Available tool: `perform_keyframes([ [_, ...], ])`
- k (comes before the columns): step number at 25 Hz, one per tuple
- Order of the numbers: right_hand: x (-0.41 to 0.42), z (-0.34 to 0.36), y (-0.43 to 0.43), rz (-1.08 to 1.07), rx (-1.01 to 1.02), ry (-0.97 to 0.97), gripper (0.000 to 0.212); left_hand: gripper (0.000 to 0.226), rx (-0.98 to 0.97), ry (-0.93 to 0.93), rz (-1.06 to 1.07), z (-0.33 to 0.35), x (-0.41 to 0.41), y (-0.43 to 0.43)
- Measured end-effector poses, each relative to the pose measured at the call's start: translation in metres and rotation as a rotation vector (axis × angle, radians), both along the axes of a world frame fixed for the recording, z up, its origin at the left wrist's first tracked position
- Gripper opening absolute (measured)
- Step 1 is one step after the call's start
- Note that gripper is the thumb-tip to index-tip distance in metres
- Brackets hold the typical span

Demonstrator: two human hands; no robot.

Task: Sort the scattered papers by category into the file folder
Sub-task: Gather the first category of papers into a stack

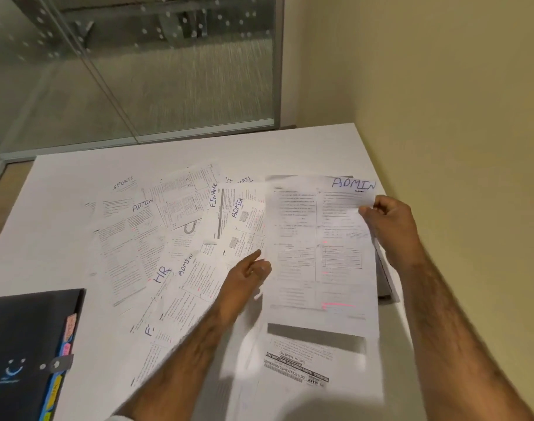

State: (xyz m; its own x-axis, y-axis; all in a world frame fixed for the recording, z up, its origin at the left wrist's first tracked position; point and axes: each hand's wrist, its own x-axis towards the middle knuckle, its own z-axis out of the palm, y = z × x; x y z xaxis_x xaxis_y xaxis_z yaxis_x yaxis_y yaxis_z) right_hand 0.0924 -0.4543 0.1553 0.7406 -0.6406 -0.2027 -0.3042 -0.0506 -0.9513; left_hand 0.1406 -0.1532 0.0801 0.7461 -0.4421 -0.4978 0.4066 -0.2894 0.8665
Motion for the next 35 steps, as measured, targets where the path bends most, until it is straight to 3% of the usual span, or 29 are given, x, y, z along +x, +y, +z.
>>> perform_keyframes([
  [2, 0.014, 0.004, 0.028, 0.064, 0.062, -0.013, 0.012, 0.04, -0.217, 0.116, 0.005, 0.021, -0.001, 0.011],
  [4, 0.026, -0.001, 0.058, 0.143, 0.104, -0.014, 0.015, 0.037, -0.274, 0.179, 0.031, 0.024, -0.002, 0.029],
  [8, 0.05, -0.032, 0.111, 0.271, 0.146, 0.037, 0.022, 0.033, -0.107, 0.155, 0.243, 0.006, -0.007, 0.083],
  [12, 0.063, -0.068, 0.168, 0.163, 0.149, 0.182, 0.023, 0.033, -0.036, 0.21, 0.446, -0.016, -0.032, 0.161],
  [14, 0.059, -0.093, 0.199, 0.24, -0.033, 0.221, 0.038, 0.032, -0.009, 0.235, 0.524, -0.024, -0.046, 0.198],
  [17, 0.061, -0.133, 0.231, 0.604, -0.542, 0.445, 0.065, 0.028, 0.068, 0.284, 0.602, -0.028, -0.069, 0.243],
  [20, 0.07, -0.134, 0.249, 0.754, -0.866, 0.616, 0.061, 0.025, 0.096, 0.318, 0.641, -0.025, -0.079, 0.272],
  [24, 0.067, -0.143, 0.264, 0.783, -1.055, 0.624, 0.061, 0.023, 0.104, 0.343, 0.665, -0.021, -0.079, 0.29],
  [27, 0.07, -0.145, 0.265, 0.76, -1.046, 0.617, 0.054, 0.023, 0.107, 0.344, 0.667, -0.021, -0.073, 0.293],
  [31, 0.07, -0.142, 0.259, 0.72, -1.095, 0.567, 0.02, 0.026, 0.102, 0.325, 0.624, -0.02, -0.065, 0.29],
  [35, 0.077, -0.129, 0.247, 0.632, -0.92, 0.442, 0.009, 0.026, 0.107, 0.302, 0.621, -0.018, -0.059, 0.286],
])
